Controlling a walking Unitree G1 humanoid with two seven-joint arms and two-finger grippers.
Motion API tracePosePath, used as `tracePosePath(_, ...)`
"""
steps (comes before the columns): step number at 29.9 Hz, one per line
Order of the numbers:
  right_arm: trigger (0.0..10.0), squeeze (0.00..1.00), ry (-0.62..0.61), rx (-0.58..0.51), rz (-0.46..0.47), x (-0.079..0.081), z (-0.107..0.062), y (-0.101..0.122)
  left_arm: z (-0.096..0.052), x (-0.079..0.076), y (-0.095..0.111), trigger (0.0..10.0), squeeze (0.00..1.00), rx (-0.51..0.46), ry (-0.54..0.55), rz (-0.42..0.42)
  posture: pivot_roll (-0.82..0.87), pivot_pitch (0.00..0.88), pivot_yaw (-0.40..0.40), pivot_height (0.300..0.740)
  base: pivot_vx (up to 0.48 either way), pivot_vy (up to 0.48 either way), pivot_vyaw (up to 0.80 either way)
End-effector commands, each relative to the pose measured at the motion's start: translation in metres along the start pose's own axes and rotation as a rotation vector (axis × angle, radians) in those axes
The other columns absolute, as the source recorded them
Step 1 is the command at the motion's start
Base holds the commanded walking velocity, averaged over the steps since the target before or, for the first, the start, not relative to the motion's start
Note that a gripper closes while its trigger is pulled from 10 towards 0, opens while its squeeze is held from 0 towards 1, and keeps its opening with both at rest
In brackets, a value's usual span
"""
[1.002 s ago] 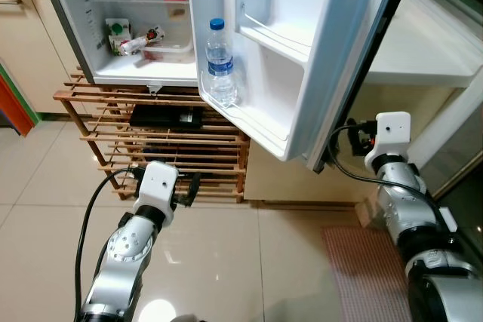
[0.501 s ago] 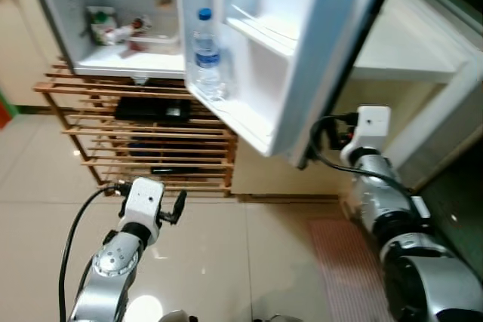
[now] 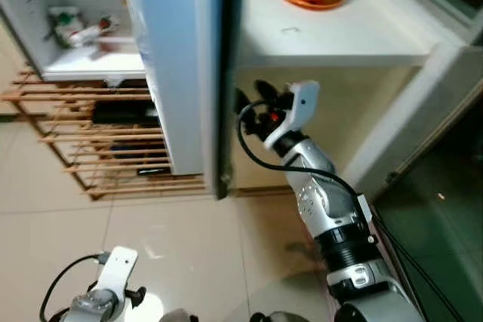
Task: Restocking fridge
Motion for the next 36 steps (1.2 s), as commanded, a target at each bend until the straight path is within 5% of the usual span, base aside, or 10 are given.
tracePosePath(1, 10.0, 0.24, 0.007, -0.004, 0.033, -0.002, -0.003, 0.005, 0.002, -0.005, 0.005, 10.0, 0.00, -0.009, -0.011, 0.019, 0.01, 0.000, -0.062, 0.740, 0.000, 0.000, 0.00)
tracePosePath(7, 10.0, 0.24, 0.009, 0.096, 0.079, -0.021, -0.030, -0.005, 0.005, -0.012, 0.030, 10.0, 0.00, -0.085, -0.034, -0.031, 0.03, 0.000, -0.084, 0.740, 0.000, 0.000, 0.00)
tracePosePath(10, 10.0, 0.24, -0.146, 0.185, -0.019, -0.057, -0.044, -0.021, 0.005, -0.014, 0.029, 10.0, 0.00, -0.097, -0.045, -0.034, 0.05, 0.000, -0.082, 0.740, 0.000, 0.000, 0.00)
tracePosePath(11, 10.0, 0.24, -0.146, 0.185, -0.019, -0.057, -0.044, -0.021, 0.005, -0.014, 0.029, 10.0, 0.00, -0.097, -0.045, -0.034, 0.05, 0.000, -0.082, 0.740, 0.000, 0.000, 0.00)
tracePosePath(14, 10.0, 0.24, -0.412, 0.253, -0.116, -0.109, -0.066, -0.028, 0.005, -0.017, 0.029, 10.0, 0.00, -0.125, -0.052, -0.023, 0.14, 0.000, -0.119, 0.740, 0.000, 0.000, 0.00)
tracePosePath(18, 10.0, 0.24, -0.493, 0.274, -0.181, -0.125, -0.078, -0.026, 0.002, -0.015, 0.047, 10.0, 0.00, -0.217, -0.032, -0.019, 0.14, 0.000, -0.117, 0.740, 0.000, 0.000, 0.00)
tracePosePath(23, 10.0, 0.24, -0.553, 0.310, -0.343, -0.135, -0.104, -0.030, -0.036, -0.018, 0.152, 10.0, 0.00, -0.660, -0.041, -0.030, 0.08, 0.000, -0.098, 0.740, 0.000, 0.000, 0.00)
tracePosePath(25, 10.0, 0.24, -0.562, 0.316, -0.357, -0.136, -0.107, -0.031, -0.043, -0.021, 0.164, 10.0, 0.00, -0.705, -0.055, -0.036, 0.08, 0.000, -0.096, 0.740, 0.000, 0.000, 0.00)
tracePosePath(29, 10.0, 0.21, -0.640, 0.307, -0.409, -0.142, -0.127, -0.033, -0.096, -0.048, 0.240, 10.0, 0.00, -0.962, -0.157, -0.048, 0.01, 0.000, -0.068, 0.740, 0.000, 0.000, 0.00)
tracePosePath(36, 10.0, 0.21, -0.714, 0.306, -0.462, -0.141, -0.159, -0.037, -0.147, -0.066, 0.278, 10.0, 0.00, -1.154, -0.229, -0.080, -0.03, 0.000, -0.021, 0.740, 0.000, 0.000, 0.00)
Point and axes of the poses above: a point about 5 cm out from each wrist's last joint towards the gripper, its own z axis pointing out of the wrist towards the gripper, its own y axis along the axis of the wrist's last joint, x = y × z, the point moved 6 cm from there along z, pointing out of the wrist towards the gripper, and after that the axes turned 7 degrees about -z, right-handed, at the moved point
